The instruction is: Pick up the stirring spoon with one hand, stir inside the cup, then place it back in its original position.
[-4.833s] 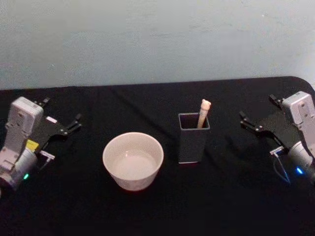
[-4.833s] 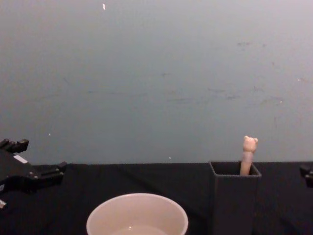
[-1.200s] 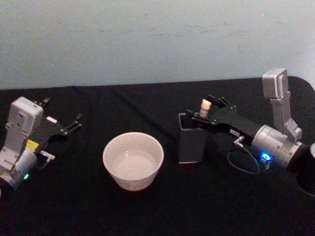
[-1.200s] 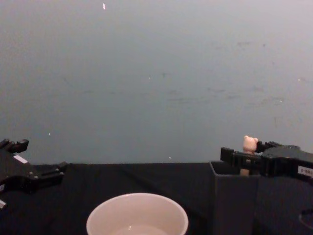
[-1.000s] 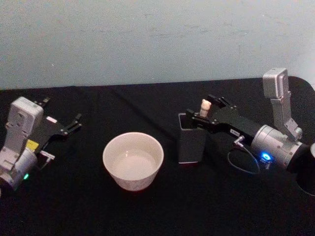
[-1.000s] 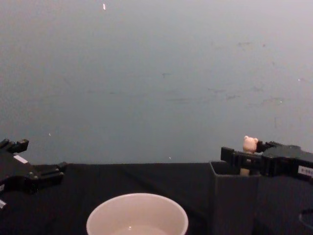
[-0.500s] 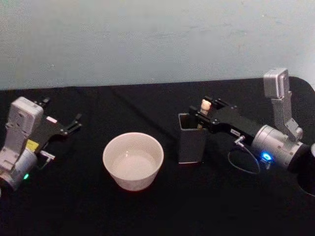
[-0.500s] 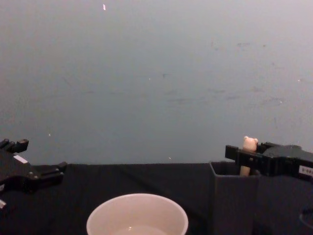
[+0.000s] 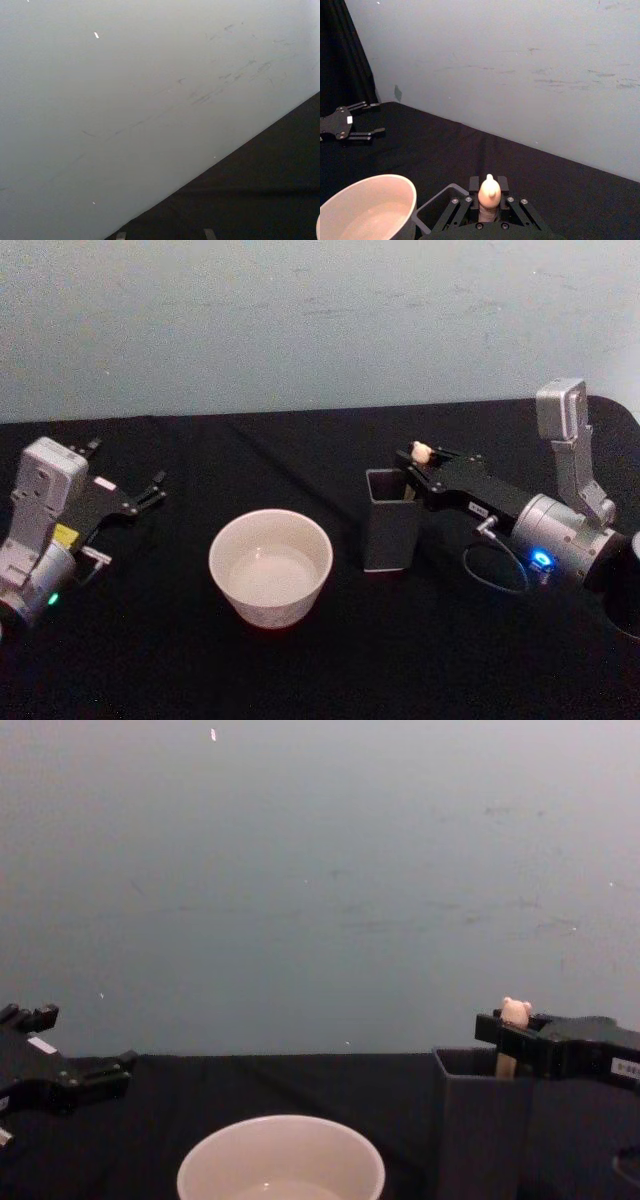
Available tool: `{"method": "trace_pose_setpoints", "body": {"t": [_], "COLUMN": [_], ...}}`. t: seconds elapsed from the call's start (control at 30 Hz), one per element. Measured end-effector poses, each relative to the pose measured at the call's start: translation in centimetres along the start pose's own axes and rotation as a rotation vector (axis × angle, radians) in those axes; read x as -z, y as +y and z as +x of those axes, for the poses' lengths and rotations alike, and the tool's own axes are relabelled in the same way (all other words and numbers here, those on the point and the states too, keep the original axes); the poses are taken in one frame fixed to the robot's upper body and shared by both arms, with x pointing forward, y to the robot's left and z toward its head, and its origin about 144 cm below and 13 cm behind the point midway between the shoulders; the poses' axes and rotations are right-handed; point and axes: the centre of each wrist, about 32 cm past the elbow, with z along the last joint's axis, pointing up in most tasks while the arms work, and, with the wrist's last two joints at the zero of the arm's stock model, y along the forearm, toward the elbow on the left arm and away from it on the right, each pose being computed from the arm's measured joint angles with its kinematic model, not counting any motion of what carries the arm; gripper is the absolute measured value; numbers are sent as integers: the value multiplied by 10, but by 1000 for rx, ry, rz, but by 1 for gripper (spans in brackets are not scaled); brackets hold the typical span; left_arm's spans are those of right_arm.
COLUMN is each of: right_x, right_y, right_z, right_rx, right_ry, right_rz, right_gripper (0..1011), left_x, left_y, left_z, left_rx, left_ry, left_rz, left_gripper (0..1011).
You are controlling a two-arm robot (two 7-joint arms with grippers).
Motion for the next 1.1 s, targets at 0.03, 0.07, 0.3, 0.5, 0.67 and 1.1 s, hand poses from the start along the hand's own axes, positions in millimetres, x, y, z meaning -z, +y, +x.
{"method": "trace_pose_setpoints", "body": {"t": [0.03,0.07,0.3,0.5,0.67,1.1], "right_x": [0,0,0,-6,-14,-42], "right_y": [0,0,0,-1,0,-1], "right_z": [0,0,-1,-3,-5,-12], "right_rx": [0,0,1,-6,-15,-54], "right_ry": [0,0,5,1,-8,-45], "right_rz": [0,0,3,19,44,141], "right_gripper": [210,210,210,210,210,209], "left_x": [0,0,0,0,0,0], "left_y": [0,0,0,0,0,0], "left_z": [0,0,0,0,0,0], "left_rx": [0,0,0,0,0,0], "left_ry": [0,0,0,0,0,0], "left_rz": [0,0,0,0,0,0], "left_gripper": [1001,1001,1001,1001,1001,1001]}}
